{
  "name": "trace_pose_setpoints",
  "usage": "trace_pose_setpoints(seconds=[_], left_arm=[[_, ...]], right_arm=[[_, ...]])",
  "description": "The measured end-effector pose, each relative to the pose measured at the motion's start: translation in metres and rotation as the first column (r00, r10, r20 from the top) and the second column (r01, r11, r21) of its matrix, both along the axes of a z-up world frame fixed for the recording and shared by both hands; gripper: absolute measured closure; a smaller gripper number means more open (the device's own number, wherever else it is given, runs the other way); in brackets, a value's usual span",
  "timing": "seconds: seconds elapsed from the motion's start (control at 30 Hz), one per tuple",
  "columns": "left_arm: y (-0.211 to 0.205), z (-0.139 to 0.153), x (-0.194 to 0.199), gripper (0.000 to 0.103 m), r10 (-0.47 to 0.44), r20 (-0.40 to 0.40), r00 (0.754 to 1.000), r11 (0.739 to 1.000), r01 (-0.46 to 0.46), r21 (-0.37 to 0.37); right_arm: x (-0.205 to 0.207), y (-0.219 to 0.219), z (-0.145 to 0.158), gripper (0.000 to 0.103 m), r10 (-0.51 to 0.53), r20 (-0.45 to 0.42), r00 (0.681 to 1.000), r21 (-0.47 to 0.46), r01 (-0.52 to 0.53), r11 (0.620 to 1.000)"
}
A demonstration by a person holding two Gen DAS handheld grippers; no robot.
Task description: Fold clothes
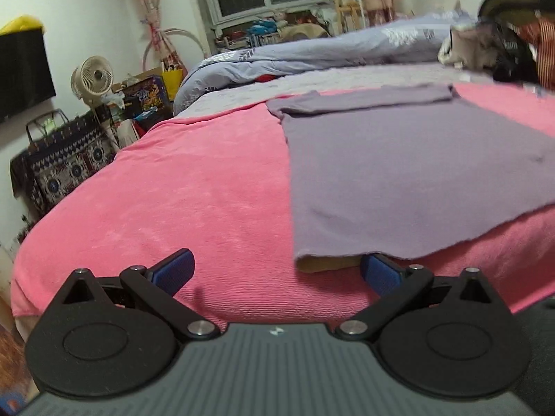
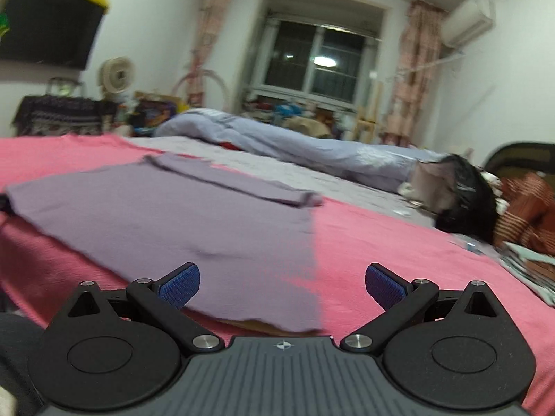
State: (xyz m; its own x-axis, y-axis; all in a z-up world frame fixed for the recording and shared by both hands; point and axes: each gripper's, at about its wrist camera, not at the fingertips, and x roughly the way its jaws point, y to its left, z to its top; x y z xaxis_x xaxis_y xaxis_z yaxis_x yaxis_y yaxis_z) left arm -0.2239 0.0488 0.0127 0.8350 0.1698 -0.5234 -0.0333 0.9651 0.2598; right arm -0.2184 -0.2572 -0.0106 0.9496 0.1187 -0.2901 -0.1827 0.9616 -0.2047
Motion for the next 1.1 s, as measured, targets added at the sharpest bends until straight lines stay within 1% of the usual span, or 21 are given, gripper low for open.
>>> trace_pose_setpoints(seconds=[0.03, 0.1, 0.17, 0.23, 0.3, 0.33, 0.43, 0.53, 0.57, 0.63, 0.7, 0.77, 0.83, 0.9, 0.97, 1.03, 1.1], left_arm=[[-0.001, -0.001, -0.001, 0.000, -0.001, 0.007, 1.000, 1.000, 0.001, 0.012], [0.001, -0.001, -0.002, 0.000, 0.007, 0.016, 1.000, 1.000, -0.007, 0.005], [0.008, 0.000, -0.002, 0.000, 0.041, 0.021, 0.999, 0.999, -0.041, -0.014], [0.018, 0.001, 0.000, 0.000, 0.095, 0.025, 0.995, 0.995, -0.094, -0.039], [0.028, 0.002, 0.001, 0.000, 0.144, 0.031, 0.989, 0.987, -0.142, -0.072], [0.033, 0.004, 0.001, 0.000, 0.165, 0.035, 0.986, 0.982, -0.161, -0.094], [0.037, 0.004, -0.001, 0.000, 0.169, 0.041, 0.985, 0.980, -0.163, -0.111], [0.032, 0.002, 0.001, 0.000, 0.166, 0.043, 0.985, 0.984, -0.162, -0.075], [0.031, 0.002, 0.001, 0.000, 0.165, 0.043, 0.985, 0.984, -0.161, -0.075], [0.034, 0.003, 0.001, 0.000, 0.169, 0.041, 0.985, 0.980, -0.163, -0.114], [0.045, 0.005, 0.001, 0.000, 0.188, 0.028, 0.982, 0.964, -0.179, -0.198], [0.058, 0.007, 0.002, 0.000, 0.210, 0.012, 0.978, 0.937, -0.198, -0.287], [0.071, 0.008, 0.002, 0.000, 0.246, -0.002, 0.969, 0.897, -0.228, -0.378], [0.086, 0.009, -0.001, 0.000, 0.292, -0.015, 0.956, 0.843, -0.264, -0.468], [0.097, 0.007, -0.001, 0.000, 0.321, -0.029, 0.947, 0.809, -0.290, -0.511], [0.102, 0.005, -0.005, 0.000, 0.332, -0.035, 0.942, 0.801, -0.302, -0.517], [0.101, 0.004, -0.009, 0.001, 0.312, -0.026, 0.950, 0.818, -0.282, -0.501]], right_arm=[[-0.001, 0.007, -0.002, 0.000, 0.035, -0.011, 0.999, -0.008, -0.035, 0.999], [-0.004, 0.018, -0.006, 0.000, 0.107, -0.032, 0.994, -0.016, -0.107, 0.994], [-0.005, 0.027, -0.009, 0.000, 0.133, -0.045, 0.990, -0.034, -0.134, 0.990], [-0.002, 0.030, -0.011, 0.000, 0.094, -0.046, 0.995, -0.070, -0.097, 0.993], [0.001, 0.025, -0.010, 0.000, 0.014, -0.034, 0.999, -0.084, -0.016, 0.996], [0.002, 0.022, -0.008, 0.000, 0.008, -0.028, 1.000, -0.058, -0.010, 0.998], [0.002, 0.011, -0.001, 0.000, 0.000, -0.012, 1.000, 0.029, 0.000, 1.000], [0.007, 0.017, 0.006, 0.000, 0.120, -0.041, 0.992, 0.127, -0.114, 0.985], [0.009, 0.024, 0.008, 0.000, 0.164, -0.045, 0.985, 0.144, -0.156, 0.977], [0.013, 0.044, 0.014, 0.000, 0.259, -0.041, 0.965, 0.148, -0.251, 0.957], [0.017, 0.066, 0.020, 0.000, 0.350, -0.028, 0.936, 0.140, -0.343, 0.929], [0.022, 0.086, 0.026, 0.000, 0.425, -0.027, 0.905, 0.146, -0.417, 0.897], [0.028, 0.107, 0.032, 0.000, 0.497, -0.031, 0.867, 0.137, -0.489, 0.862], [0.026, 0.127, 0.037, 0.000, 0.537, -0.033, 0.843, 0.072, -0.533, 0.843], [0.026, 0.144, 0.037, 0.000, 0.552, -0.041, 0.833, 0.006, -0.552, 0.834], [0.027, 0.156, 0.036, 0.000, 0.541, -0.040, 0.840, -0.038, -0.542, 0.840], [0.032, 0.164, 0.031, 0.000, 0.510, -0.060, 0.858, -0.074, -0.514, 0.855]])
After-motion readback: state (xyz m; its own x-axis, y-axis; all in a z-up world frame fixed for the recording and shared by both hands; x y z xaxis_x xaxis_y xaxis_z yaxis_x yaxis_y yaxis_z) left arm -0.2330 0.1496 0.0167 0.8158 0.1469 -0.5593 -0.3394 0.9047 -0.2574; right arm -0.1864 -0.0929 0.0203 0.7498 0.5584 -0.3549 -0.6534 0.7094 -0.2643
